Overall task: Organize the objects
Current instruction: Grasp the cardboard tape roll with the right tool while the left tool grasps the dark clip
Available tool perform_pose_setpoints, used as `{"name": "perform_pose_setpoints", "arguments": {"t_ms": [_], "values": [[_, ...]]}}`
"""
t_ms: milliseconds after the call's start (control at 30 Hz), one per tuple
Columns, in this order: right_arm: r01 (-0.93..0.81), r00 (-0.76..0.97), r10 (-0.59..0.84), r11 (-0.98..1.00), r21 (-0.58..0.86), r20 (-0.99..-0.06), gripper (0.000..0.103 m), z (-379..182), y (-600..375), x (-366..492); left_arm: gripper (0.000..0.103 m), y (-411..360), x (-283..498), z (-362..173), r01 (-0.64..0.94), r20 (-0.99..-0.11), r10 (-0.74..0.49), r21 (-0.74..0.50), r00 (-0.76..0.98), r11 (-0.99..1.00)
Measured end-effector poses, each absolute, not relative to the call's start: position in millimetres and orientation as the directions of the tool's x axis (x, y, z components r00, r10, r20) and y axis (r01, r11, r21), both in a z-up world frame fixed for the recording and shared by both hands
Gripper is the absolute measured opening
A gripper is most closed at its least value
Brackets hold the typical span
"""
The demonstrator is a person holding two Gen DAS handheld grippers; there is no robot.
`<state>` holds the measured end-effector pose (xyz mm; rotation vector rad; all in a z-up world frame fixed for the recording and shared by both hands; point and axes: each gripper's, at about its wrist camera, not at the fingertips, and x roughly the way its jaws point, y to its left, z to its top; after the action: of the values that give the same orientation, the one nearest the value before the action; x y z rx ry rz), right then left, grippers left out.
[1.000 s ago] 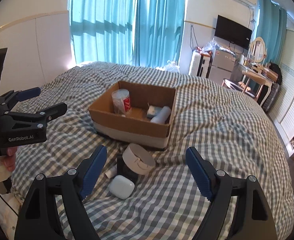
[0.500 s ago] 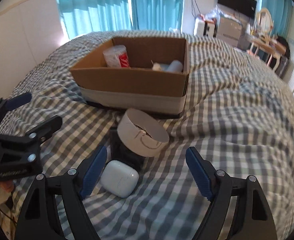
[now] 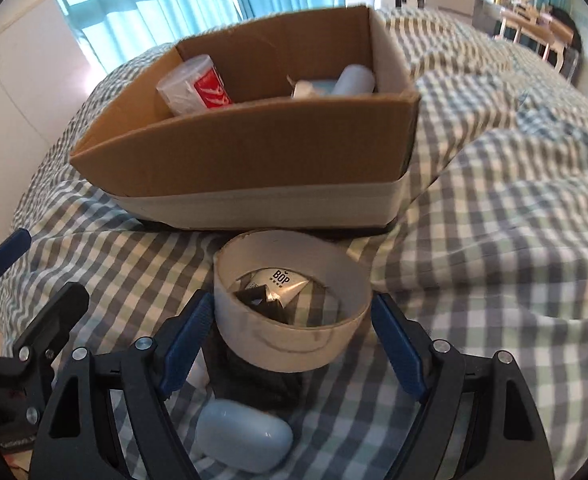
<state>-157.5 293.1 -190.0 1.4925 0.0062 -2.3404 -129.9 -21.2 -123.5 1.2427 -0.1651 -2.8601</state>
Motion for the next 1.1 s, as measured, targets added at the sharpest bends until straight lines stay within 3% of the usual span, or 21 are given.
{"name": "perform_pose_setpoints", "arguments": {"t_ms": [133,333,667,933,1100], "values": [[0.289,-0.356,-0.322,-0.931,0.225,-0.877,0.081,-200,296,-164,0.103,-23,-135,-128,-0.026,-0.745,-0.05,0.09,-0.665,-0.996],[0.312,-0.462,-0.328,-0.93,0.196,-0.824,0.078,-174,303,-151,0.103,-14,-140,-131,-0.05,-0.754,-0.039,0.095,-0.655,-0.994],[0.272,-0.671,-0.202,-0.962,0.017,-0.713,0.078,-110,346,-131,0.103,32,-153,-140,-0.174,-0.776,0.058,0.068,-0.628,-0.982],[0.222,-0.675,-0.187,-0.974,0.046,-0.713,0.079,-118,379,-134,0.102,66,-171,-163,-0.265,-0.824,0.153,-0.004,-0.546,-0.964],[0.232,-0.668,-0.196,-0.971,0.05,-0.717,0.079,-124,380,-134,0.094,86,-177,-177,-0.325,-0.841,0.202,-0.033,-0.502,-0.945]]}}
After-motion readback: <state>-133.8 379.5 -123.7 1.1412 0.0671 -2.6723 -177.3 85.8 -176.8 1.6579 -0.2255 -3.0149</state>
